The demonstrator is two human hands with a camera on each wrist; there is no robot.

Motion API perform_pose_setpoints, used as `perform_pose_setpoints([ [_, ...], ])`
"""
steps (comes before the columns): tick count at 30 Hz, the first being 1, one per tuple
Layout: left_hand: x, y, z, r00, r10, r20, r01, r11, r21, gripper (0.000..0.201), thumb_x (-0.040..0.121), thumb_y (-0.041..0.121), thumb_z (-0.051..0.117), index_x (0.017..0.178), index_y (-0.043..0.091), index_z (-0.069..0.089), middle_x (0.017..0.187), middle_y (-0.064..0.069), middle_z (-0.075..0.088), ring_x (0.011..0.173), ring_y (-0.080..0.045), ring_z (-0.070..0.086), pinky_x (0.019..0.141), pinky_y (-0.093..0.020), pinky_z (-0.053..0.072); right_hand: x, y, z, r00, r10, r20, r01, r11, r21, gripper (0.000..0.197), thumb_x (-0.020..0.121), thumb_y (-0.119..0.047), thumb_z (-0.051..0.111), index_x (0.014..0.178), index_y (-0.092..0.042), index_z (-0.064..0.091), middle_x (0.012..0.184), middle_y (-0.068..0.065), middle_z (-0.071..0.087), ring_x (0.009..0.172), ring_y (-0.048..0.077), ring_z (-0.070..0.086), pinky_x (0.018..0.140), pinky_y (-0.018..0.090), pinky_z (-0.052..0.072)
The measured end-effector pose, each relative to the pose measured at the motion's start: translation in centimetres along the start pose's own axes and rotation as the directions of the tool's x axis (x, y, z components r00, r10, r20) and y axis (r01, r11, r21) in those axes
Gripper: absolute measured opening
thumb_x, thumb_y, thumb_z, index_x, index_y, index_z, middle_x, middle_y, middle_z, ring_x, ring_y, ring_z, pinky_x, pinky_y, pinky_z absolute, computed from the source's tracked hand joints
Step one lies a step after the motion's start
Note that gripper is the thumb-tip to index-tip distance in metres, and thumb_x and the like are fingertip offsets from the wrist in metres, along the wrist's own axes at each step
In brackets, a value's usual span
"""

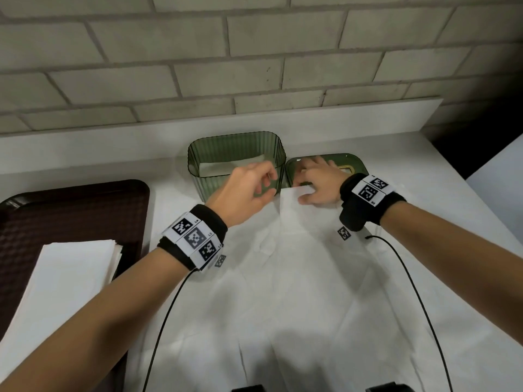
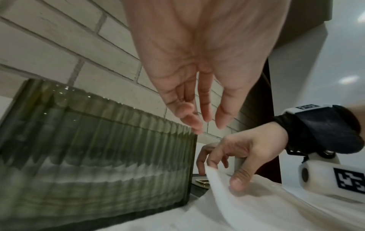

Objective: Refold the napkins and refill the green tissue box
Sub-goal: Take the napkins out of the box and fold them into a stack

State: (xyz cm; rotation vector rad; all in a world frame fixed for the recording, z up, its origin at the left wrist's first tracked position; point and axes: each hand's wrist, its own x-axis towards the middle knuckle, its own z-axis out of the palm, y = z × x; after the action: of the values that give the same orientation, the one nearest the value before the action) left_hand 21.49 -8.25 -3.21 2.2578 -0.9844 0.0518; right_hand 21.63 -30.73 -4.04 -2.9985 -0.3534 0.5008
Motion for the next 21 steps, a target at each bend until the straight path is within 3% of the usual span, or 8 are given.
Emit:
perform_pose_setpoints([
  [3,-0.2,0.6,0.0,1.000,0.005,-0.017,-0.006,0.999,-0.035,0.021,0.086,0.020,0.070,0.103,0.016,0.056,0.094,0.002,0.057,0.081,-0.012,0.053,0.068,-0.021,0.044,-0.6,-0.8,-1.5,0.991,-0.128,-0.026,0.130,0.975,0.178,0.005,0.087,-0.025,0.066,0.087,-0.026,0.062,0.094,-0.004,0.058,0.100,0.024,0.056,0.084,0.034,0.039],
  [4,-0.3,0.9,-0.2,1.000,0.007,-0.016,-0.008,0.998,-0.067,0.024,0.086,0.022,0.071,0.103,0.017,0.054,0.094,0.002,0.056,0.083,-0.013,0.052,0.070,-0.021,0.045,-0.8,-1.0,-2.1,0.982,-0.172,-0.074,0.187,0.940,0.287,0.010,0.087,-0.021,0.068,0.083,-0.027,0.060,0.087,-0.004,0.061,0.090,0.021,0.059,0.079,0.032,0.042],
  [6,-0.7,1.6,-0.6,1.000,-0.003,-0.015,0.000,0.985,-0.170,0.029,0.086,0.020,0.071,0.102,0.018,0.046,0.087,-0.006,0.055,0.076,-0.019,0.051,0.066,-0.027,0.046,-1.5,-1.8,-3.4,0.962,-0.209,-0.175,0.270,0.816,0.511,0.005,0.088,-0.015,0.069,0.090,-0.016,0.065,0.088,0.003,0.069,0.083,0.014,0.062,0.079,0.028,0.047],
  [8,-0.9,2.2,-1.3,0.996,-0.038,-0.081,0.016,0.967,-0.256,0.030,0.087,0.013,0.069,0.101,0.018,0.042,0.080,-0.014,0.055,0.067,-0.025,0.053,0.059,-0.035,0.048,-1.8,-2.8,-4.3,0.937,-0.227,-0.265,0.345,0.709,0.615,0.016,0.087,-0.014,0.071,0.098,-0.006,0.064,0.089,0.010,0.070,0.078,0.013,0.062,0.076,0.027,0.049],
  [12,-0.1,0.9,-3.5,0.942,-0.242,-0.234,0.103,0.869,-0.484,0.023,0.083,0.000,0.069,0.087,0.011,0.049,0.079,0.003,0.059,0.068,-0.010,0.059,0.059,-0.026,0.050,-1.1,-2.7,-5.9,0.943,-0.177,-0.280,0.319,0.716,0.621,0.047,0.075,-0.016,0.083,0.111,-0.017,0.053,0.088,-0.004,0.068,0.071,0.009,0.065,0.063,0.020,0.052],
  [15,0.1,-1.6,-5.8,0.862,-0.380,-0.335,0.228,0.882,-0.413,0.010,0.080,0.005,0.072,0.078,0.011,0.065,0.078,0.001,0.066,0.072,-0.009,0.059,0.072,-0.020,0.043,0.1,-1.5,-6.8,0.934,-0.060,-0.351,0.284,0.720,0.633,0.057,0.071,-0.016,0.085,0.117,-0.022,0.052,0.103,-0.009,0.061,0.074,0.004,0.064,0.065,0.019,0.049],
  [19,0.9,-4.3,-7.6,0.791,-0.480,-0.380,0.436,0.877,-0.201,0.010,0.078,0.021,0.076,0.087,0.017,0.075,0.100,0.001,0.072,0.093,-0.013,0.063,0.081,-0.021,0.047,2.8,-2.2,-6.8,0.866,0.177,-0.467,0.304,0.555,0.775,0.048,0.071,-0.013,0.084,0.104,-0.017,0.048,0.053,-0.006,0.046,0.044,0.012,0.040,0.049,0.020,0.036],
  [21,1.8,-5.4,-7.8,0.800,-0.499,-0.334,0.508,0.859,-0.067,0.017,0.080,0.022,0.074,0.093,0.012,0.074,0.110,-0.003,0.068,0.100,-0.019,0.062,0.086,-0.026,0.047,4.4,-3.4,-6.6,0.834,0.202,-0.514,0.304,0.610,0.732,0.033,0.073,-0.016,0.081,0.090,-0.020,0.053,0.050,-0.002,0.045,0.044,0.012,0.039,0.049,0.020,0.034],
])
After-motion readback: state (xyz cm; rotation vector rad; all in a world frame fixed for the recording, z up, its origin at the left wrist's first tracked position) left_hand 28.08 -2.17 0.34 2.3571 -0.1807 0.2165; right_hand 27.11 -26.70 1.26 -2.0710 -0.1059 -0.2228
